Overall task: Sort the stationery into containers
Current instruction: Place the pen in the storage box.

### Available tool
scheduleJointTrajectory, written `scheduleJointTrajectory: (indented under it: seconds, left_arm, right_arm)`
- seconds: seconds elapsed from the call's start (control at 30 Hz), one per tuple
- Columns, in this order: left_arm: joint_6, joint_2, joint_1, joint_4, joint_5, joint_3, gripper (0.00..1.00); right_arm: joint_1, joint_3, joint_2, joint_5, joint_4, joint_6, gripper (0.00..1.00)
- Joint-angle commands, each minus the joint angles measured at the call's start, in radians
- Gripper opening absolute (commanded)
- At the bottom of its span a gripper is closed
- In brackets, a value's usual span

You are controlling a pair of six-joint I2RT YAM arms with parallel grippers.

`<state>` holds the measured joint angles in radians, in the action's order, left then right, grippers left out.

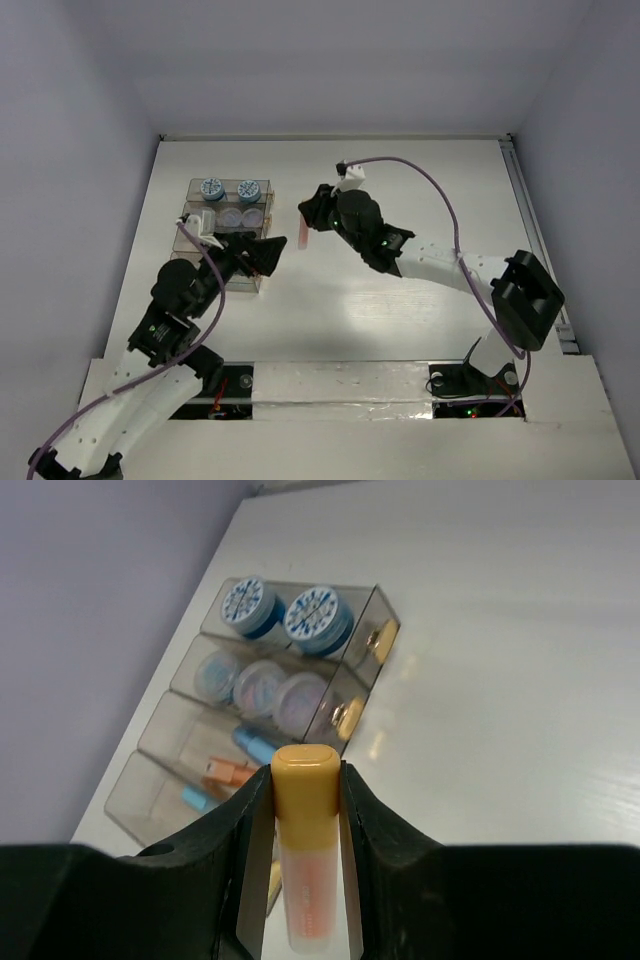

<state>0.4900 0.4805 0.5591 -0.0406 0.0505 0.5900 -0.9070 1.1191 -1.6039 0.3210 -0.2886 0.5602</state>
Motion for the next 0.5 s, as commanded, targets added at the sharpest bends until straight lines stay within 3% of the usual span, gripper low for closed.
scheduleJointTrajectory:
  seconds: [0.0,0.23,0.47]
  left_arm:
    - [-0.028,-0.107,-0.001,0.195,-0.113,0.070,0.99]
    - [-0.152,-0.233,-0.001,0.298,-0.420,0.191,0.99]
    - [-0.217,-0.279,-0.001,0.288,-0.529,0.157,0.99]
  right_arm:
    - [0.031,0.094,-0.008,-0.062,-0.027,-0.055,0.00]
    - [-0.029,0.224,-0.166,-0.371,-0.032,-0.144,0.00]
    - [-0.096,0.529,-0.413,-0.635,0.071,-0.417,0.00]
